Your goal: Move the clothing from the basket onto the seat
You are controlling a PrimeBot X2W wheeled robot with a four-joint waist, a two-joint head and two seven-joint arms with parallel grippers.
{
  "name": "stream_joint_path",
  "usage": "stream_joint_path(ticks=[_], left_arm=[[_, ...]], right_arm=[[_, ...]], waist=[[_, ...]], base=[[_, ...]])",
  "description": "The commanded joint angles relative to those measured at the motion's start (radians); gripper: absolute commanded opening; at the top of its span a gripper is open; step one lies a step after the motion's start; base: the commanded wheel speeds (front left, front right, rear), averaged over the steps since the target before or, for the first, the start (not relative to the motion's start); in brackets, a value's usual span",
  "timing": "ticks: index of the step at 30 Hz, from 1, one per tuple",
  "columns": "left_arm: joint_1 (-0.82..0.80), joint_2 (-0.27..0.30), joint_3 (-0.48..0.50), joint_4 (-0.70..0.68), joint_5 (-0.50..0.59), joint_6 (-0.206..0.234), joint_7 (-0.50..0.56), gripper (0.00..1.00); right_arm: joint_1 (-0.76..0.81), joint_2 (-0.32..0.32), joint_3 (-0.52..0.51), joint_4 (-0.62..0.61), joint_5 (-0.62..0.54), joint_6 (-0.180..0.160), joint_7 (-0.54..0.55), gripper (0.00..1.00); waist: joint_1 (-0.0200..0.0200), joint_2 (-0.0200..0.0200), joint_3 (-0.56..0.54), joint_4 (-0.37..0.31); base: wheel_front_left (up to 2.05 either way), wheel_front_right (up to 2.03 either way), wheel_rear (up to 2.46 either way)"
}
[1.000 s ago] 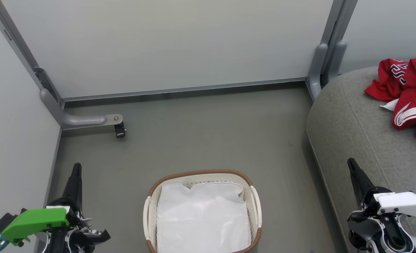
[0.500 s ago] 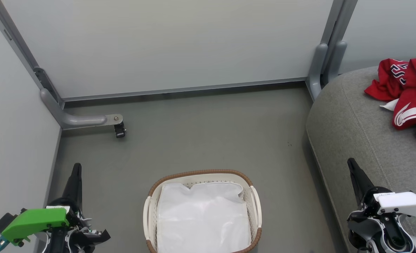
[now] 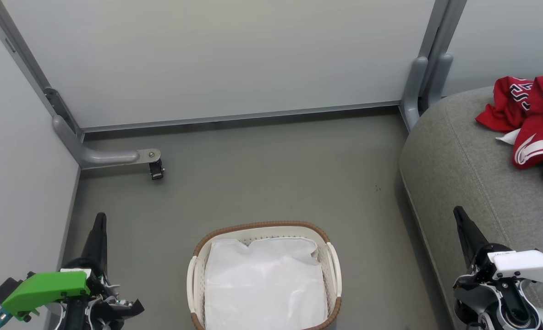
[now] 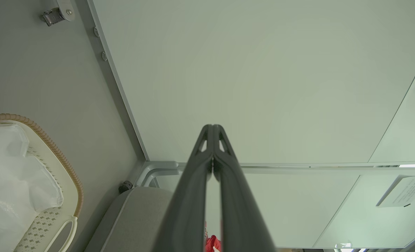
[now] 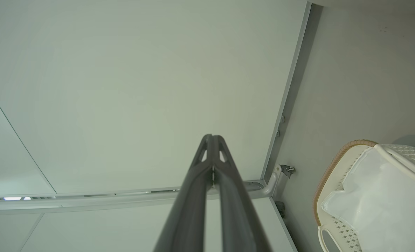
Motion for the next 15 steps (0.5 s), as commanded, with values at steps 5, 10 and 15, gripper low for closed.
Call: stream_joint_path(ticks=[5,10,15], left_arm=[[-0.01,0.0,0.002,-0.002,-0.003,-0.005,0.003,0.0],[-0.01,0.0,0.002,-0.002,-0.003,-0.005,0.003,0.0],[-0.01,0.0,0.001,-0.002,-0.003,-0.005,0.003,0.0]], right_arm=[[-0.007,-0.006,-0.002,-0.004,0.004,-0.001,0.003,0.0],[-0.007,-0.006,-0.002,-0.004,0.004,-0.001,0.003,0.0],[-0.007,-0.006,-0.002,-0.004,0.004,-0.001,0.003,0.0]], waist=[[0.0,-0.0001,0.0,0.0],[0.0,-0.0001,0.0,0.0],[0.0,-0.0001,0.0,0.0]], base=[[0.0,0.0,0.0],[0.0,0.0,0.0],[0.0,0.0,0.0]])
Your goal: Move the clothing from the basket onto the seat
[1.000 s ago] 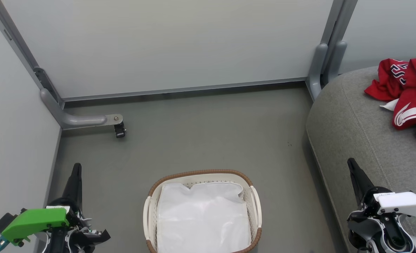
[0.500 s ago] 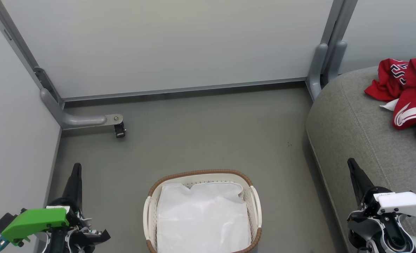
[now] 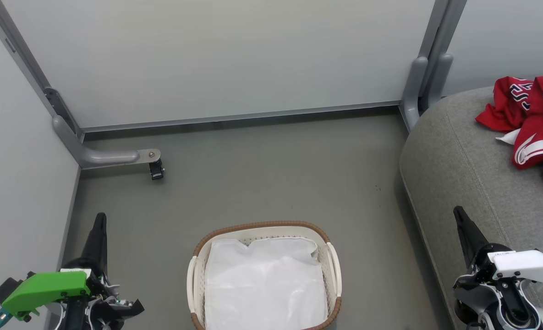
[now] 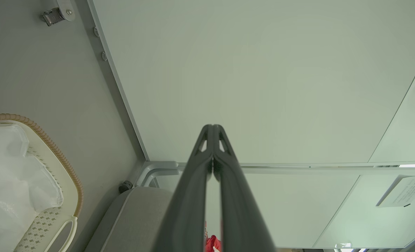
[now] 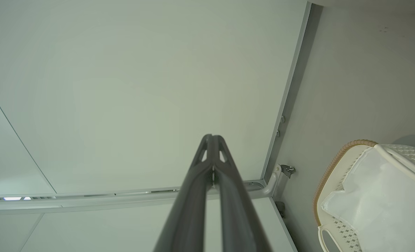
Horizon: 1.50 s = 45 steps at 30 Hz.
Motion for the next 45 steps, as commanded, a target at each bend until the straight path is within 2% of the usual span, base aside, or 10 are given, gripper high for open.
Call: stream_joint_path(ticks=[1,45], left_arm=[[-0.01,0.0,0.001,-0.002,-0.003,-0.005,0.003,0.0],[-0.01,0.0,0.001,-0.002,-0.003,-0.005,0.003,0.0]], right_arm=[[-0.007,-0.006,-0.002,-0.004,0.004,-0.001,0.003,0.0],[-0.007,-0.006,-0.002,-0.004,0.004,-0.001,0.003,0.0]], waist=[[0.0,-0.0001,0.0,0.0],[0.0,-0.0001,0.0,0.0]], base=[[0.0,0.0,0.0],[0.0,0.0,0.0]])
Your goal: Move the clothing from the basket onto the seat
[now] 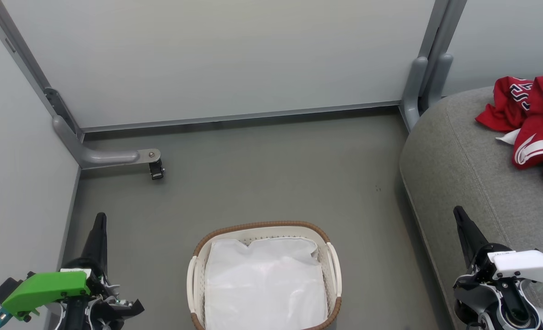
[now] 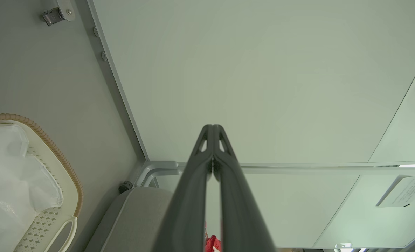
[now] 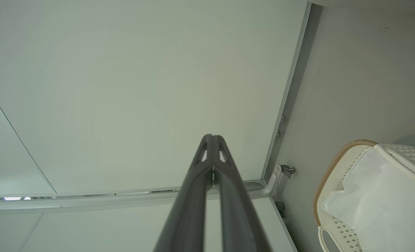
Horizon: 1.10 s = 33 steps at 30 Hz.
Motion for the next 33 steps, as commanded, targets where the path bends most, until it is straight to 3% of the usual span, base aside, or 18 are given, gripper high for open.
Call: stream_joint_path(ticks=[1,33], left_arm=[[-0.01,0.0,0.001,-0.002,-0.003,-0.005,0.003,0.0],[-0.01,0.0,0.001,-0.002,-0.003,-0.005,0.003,0.0]], right_arm=[[-0.007,-0.006,-0.002,-0.004,0.004,-0.001,0.003,0.0],[-0.007,-0.006,-0.002,-0.004,0.004,-0.001,0.002,0.0]], waist=[[0.0,0.0,0.0,0.0],[0.0,0.0,0.0,0.0]], base=[[0.0,0.0,0.0],[0.0,0.0,0.0]])
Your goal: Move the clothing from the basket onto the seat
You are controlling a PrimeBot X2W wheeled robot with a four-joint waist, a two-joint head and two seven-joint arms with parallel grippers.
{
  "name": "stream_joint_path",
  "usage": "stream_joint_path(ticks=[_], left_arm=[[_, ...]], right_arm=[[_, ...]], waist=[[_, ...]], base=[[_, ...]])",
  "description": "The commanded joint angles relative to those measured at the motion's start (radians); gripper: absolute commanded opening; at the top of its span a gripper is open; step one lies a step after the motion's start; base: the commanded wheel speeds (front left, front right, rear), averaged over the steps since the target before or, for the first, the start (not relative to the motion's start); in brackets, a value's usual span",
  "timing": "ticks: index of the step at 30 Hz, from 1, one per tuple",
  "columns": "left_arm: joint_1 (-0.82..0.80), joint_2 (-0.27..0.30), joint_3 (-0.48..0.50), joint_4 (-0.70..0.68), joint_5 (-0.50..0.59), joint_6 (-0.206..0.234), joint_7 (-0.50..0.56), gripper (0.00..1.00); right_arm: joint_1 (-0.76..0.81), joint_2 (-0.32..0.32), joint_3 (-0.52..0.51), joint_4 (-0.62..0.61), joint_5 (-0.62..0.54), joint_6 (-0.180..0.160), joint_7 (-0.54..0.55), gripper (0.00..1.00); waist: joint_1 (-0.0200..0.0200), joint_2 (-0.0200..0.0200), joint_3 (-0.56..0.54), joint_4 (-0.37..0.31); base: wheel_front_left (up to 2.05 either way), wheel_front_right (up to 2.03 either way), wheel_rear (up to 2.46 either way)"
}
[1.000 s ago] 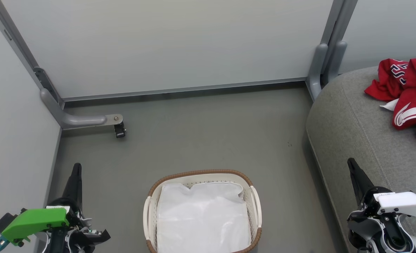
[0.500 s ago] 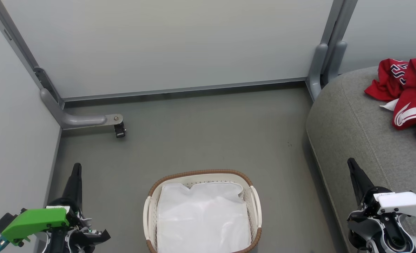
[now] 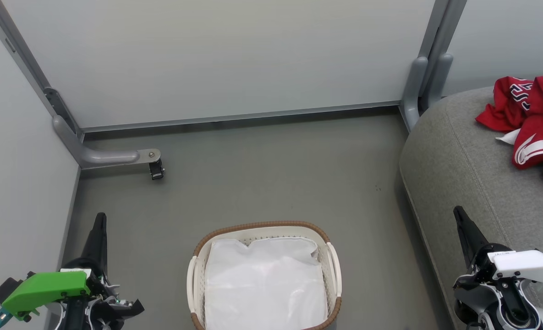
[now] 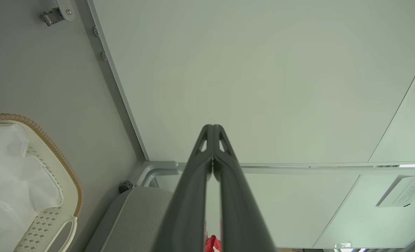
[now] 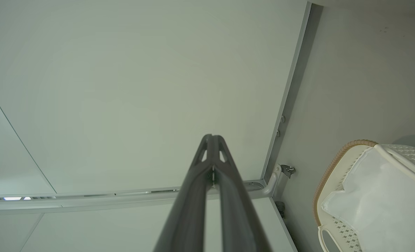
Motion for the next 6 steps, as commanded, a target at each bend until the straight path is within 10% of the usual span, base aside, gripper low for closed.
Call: stream_joint_path(ticks=[1,6], left_arm=[[-0.01,0.0,0.001,-0.002,-0.003,-0.005,0.003,0.0],[-0.01,0.0,0.001,-0.002,-0.003,-0.005,0.003,0.0]], right_arm=[[-0.007,-0.006,-0.002,-0.004,0.004,-0.001,0.002,0.0],[-0.007,-0.006,-0.002,-0.004,0.004,-0.001,0.002,0.0]], waist=[[0.0,0.0,0.0,0.0],[0.0,0.0,0.0,0.0]], base=[[0.0,0.0,0.0],[0.0,0.0,0.0]])
